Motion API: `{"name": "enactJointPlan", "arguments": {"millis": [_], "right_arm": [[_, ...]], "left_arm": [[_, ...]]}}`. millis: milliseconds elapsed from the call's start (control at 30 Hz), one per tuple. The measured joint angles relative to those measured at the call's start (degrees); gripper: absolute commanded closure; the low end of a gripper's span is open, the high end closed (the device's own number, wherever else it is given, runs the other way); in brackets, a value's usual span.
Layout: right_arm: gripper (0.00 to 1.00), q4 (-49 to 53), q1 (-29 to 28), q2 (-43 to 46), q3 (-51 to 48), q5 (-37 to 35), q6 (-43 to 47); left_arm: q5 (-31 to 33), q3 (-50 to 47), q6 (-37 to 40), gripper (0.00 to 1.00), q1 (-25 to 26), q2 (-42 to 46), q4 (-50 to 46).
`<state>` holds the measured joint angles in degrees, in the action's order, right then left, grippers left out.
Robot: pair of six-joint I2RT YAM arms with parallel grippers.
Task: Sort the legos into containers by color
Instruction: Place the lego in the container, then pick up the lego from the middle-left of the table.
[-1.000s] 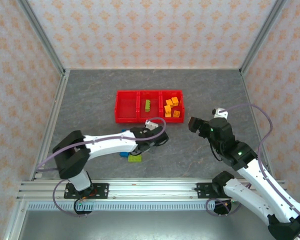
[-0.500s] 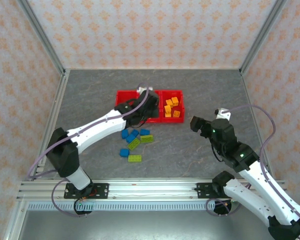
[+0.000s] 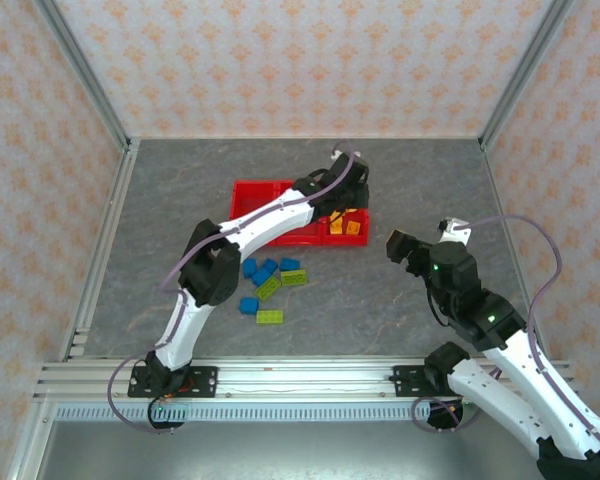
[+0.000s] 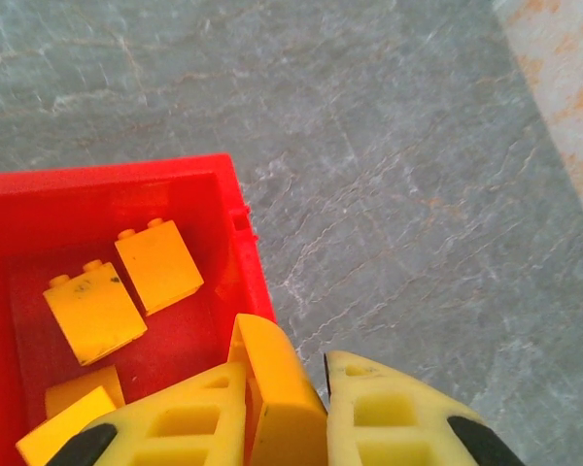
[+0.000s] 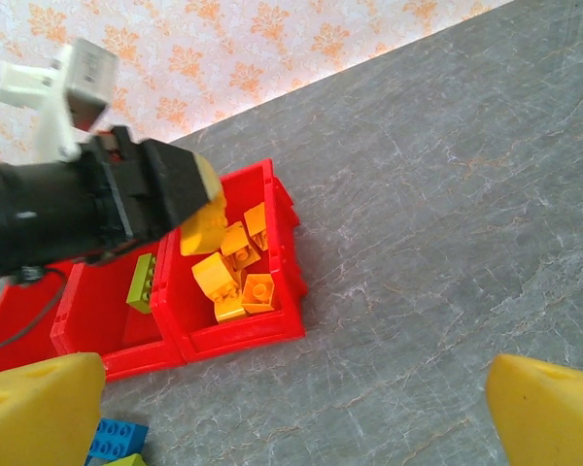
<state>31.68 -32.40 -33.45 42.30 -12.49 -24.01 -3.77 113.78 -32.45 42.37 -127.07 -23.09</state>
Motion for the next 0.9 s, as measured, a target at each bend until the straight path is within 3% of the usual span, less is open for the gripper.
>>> {"name": "enactJointPlan", "arguments": {"millis": [100, 167, 500, 633, 867, 900], "right_arm": [[0.00, 0.00, 0.00, 0.00, 0.00, 0.00, 0.00], [0.00, 0.00, 0.00, 0.00, 0.00, 0.00, 0.00], [0.00, -0.02, 0.00, 0.00, 0.00, 0.04, 0.00], [0.00, -0.02, 0.00, 0.00, 0.00, 0.17, 0.02], [0.00, -0.04, 0.00, -0.46, 0.00, 0.59, 0.22], [0.00, -0.07, 0.00, -0.68, 0.00, 0.72, 0.22]], "left_arm": [[-0.31, 0.39, 0.00, 0.62, -0.15, -1.66, -0.59], [-0.33, 0.46, 0.33, 0.44, -0.28, -1.95, -0.72], [1.68, -0.68, 4.87, 0.23, -0.42, 0.33, -1.60], [4.74, -10.60, 7.08, 0.15, -0.42, 10.29, -1.95], [8.61, -35.21, 6.99, 0.14, -0.26, 34.32, -1.33], [9.03, -38.05, 6.75, 0.10, 0.00, 36.61, -1.62]]}}
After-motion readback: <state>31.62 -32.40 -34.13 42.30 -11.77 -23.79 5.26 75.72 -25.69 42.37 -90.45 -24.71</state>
